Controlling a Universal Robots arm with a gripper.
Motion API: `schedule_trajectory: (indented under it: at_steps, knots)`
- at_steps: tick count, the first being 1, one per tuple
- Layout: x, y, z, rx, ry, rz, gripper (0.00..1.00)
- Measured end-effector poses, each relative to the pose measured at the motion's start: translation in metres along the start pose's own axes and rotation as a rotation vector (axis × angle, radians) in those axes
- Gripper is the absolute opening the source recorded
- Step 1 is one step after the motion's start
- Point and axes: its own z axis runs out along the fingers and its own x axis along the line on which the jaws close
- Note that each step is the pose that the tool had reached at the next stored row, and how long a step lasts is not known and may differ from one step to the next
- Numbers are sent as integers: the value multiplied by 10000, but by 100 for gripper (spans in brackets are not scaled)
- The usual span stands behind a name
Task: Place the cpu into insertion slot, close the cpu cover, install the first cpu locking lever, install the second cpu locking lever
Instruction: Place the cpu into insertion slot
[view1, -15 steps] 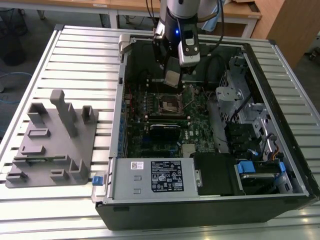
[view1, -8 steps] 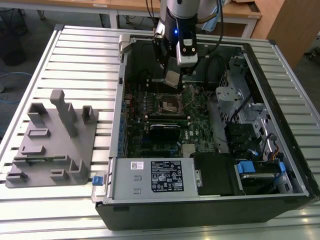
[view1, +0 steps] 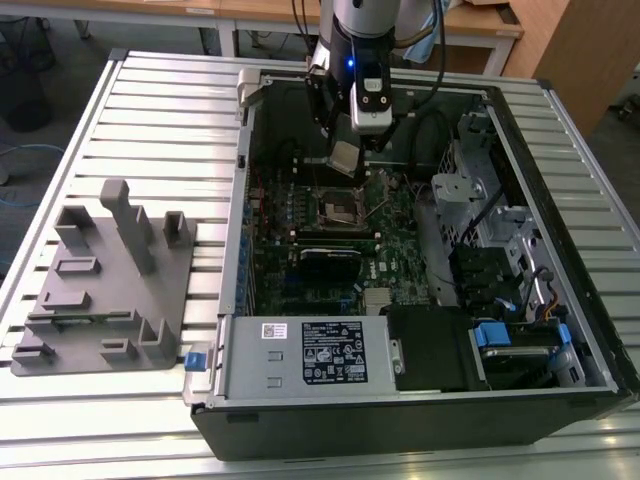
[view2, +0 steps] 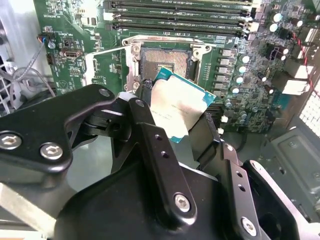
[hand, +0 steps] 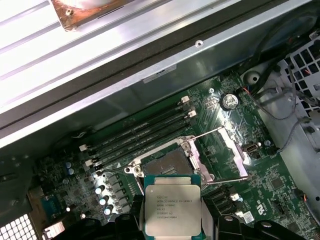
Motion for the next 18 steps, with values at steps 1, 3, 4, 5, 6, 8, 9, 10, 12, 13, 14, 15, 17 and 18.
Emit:
schedule_trajectory:
  at_steps: [1, 3, 4, 5, 6, 8, 9, 10, 12, 13, 14, 15, 17, 18]
  knots:
    - [0, 0, 0, 0, -1, 1, 54]
    - [0, 0, 0, 0, -1, 4, 54]
    - [0, 0, 0, -1, -2, 5, 54]
    - [0, 0, 0, -1, -3, 17, 54]
    - [0, 0, 0, -1, -7, 66, 54]
    - [0, 0, 2, -3, -28, 296, 54]
    - [0, 0, 3, -4, -40, 437, 54]
    - [0, 0, 4, -4, -53, 585, 54]
    - [0, 0, 7, -5, -82, 912, 54]
    - [0, 0, 8, -7, -96, 1065, 54]
    - [0, -1, 8, -7, -105, 1174, 54]
    - [0, -1, 8, -8, -105, 1179, 54]
    - [0, -1, 8, -8, -105, 1181, 54]
    - [0, -1, 8, -8, -106, 1182, 54]
